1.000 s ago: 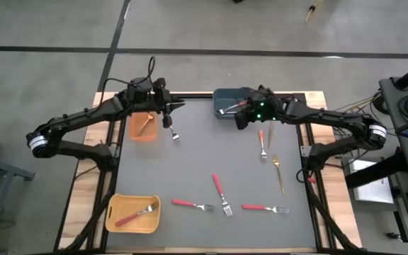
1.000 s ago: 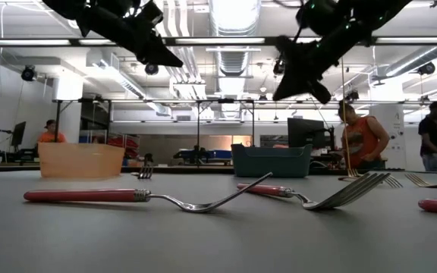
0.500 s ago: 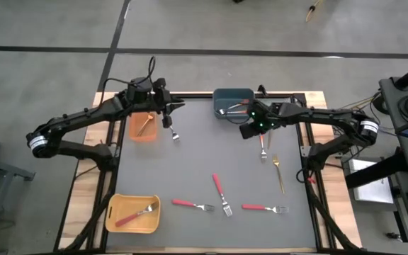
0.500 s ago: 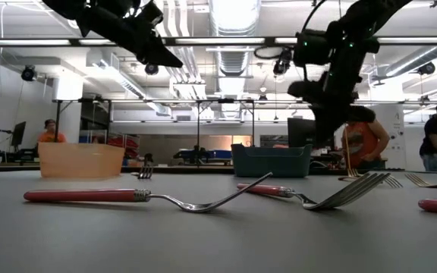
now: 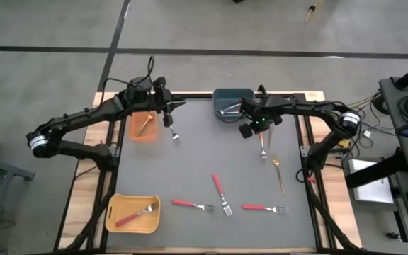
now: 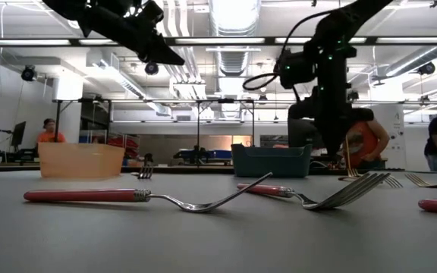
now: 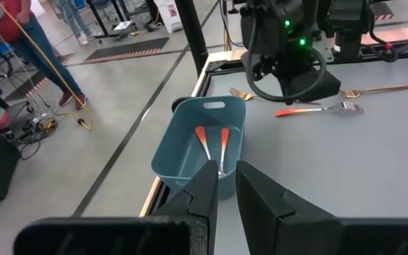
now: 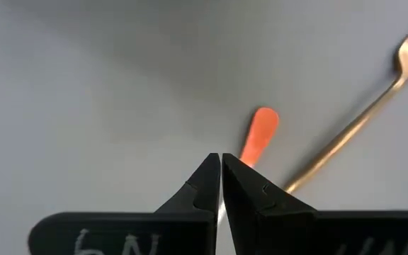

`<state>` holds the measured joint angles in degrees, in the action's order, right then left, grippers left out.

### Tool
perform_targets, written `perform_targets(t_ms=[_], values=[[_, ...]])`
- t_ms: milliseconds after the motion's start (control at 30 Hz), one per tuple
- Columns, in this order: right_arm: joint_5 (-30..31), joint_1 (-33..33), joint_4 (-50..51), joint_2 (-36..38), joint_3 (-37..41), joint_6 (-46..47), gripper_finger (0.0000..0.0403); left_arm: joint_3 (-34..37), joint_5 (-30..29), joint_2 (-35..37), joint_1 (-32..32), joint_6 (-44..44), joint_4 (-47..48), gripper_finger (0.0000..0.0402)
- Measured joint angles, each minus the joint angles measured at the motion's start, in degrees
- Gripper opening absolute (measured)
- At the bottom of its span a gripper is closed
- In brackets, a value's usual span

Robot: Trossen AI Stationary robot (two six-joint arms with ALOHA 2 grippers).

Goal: Sort silverware by color (type)
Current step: Put the orange fork into the blue bin

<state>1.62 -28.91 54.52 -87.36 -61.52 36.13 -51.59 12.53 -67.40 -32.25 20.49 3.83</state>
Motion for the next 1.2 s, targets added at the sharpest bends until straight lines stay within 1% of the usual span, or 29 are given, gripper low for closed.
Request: perform_targets(t_ms=[133, 300, 400, 533, 667, 800, 1000, 1133, 1200], values=[[-0.36, 0.0, 0.57, -0.94, -2.41, -5.8, 0.0009, 0.0, -0.06, 0.0, 0.0, 0.0, 0.5, 0.0034], [-2.87, -0.02, 1.25, 0.44, -2.3, -7.22, 0.0009, 0.0, -0.15, 0.0, 0.0, 0.07, 0.5, 0.0034], [-3.41, -0.13, 4.03, 1.29, -0.88, -6.23, 0.0009, 0.0, -0.72, 0.0, -0.07, 0.73, 0.51, 0.0034], [-3.43, -0.13, 7.01, 1.39, 0.65, -2.95, 0.0009, 0.0, -4.49, 0.0, -0.09, 2.04, 0.34, 0.0034], [-4.31, -0.13, 7.2, 1.39, 0.81, -2.7, 0.0009, 0.0, -7.13, 0.0, -0.13, 3.19, -0.19, 0.0034], [-6.23, -0.13, 7.2, 1.39, 0.52, -2.58, 0.0009, 0.0, -7.54, 0.0, -0.12, 3.97, -0.43, 0.0034], [-6.4, -0.13, 7.18, 1.39, 0.48, -2.27, 0.001, 0.0, -7.56, -0.02, -0.11, 4.09, -0.75, 0.0034], [-6.02, -0.13, 6.94, 1.35, 0.52, -1.22, 0.003, 0.0, -7.56, -0.02, -0.11, 4.09, -0.83, 0.0034], [-4.06, -0.13, 6.71, 1.06, 0.61, 0.35, 0.0048, 0.0, -7.56, -0.02, -0.11, 4.09, -0.83, 0.0034]])
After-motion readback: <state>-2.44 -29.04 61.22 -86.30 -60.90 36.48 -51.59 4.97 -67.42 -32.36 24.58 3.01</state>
